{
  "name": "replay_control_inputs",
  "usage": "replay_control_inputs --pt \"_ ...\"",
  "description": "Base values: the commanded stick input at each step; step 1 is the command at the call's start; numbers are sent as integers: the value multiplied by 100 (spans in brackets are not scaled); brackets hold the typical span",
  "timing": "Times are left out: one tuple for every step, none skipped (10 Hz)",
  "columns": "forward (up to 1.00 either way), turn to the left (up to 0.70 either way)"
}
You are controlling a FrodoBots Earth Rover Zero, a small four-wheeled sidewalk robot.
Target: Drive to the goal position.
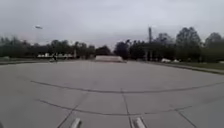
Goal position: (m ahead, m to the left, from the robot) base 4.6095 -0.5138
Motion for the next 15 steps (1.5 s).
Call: replay_control_inputs --pt "100 -34" --pt "100 -34" --pt "100 -34" --pt "100 -34" --pt "100 -34" --pt "100 -34" --pt "100 -34" --pt "100 -34" --pt "100 -34" --pt "100 -34" --pt "100 -34" --pt "100 -34" --pt "100 -34" --pt "100 -34" --pt "100 -34"
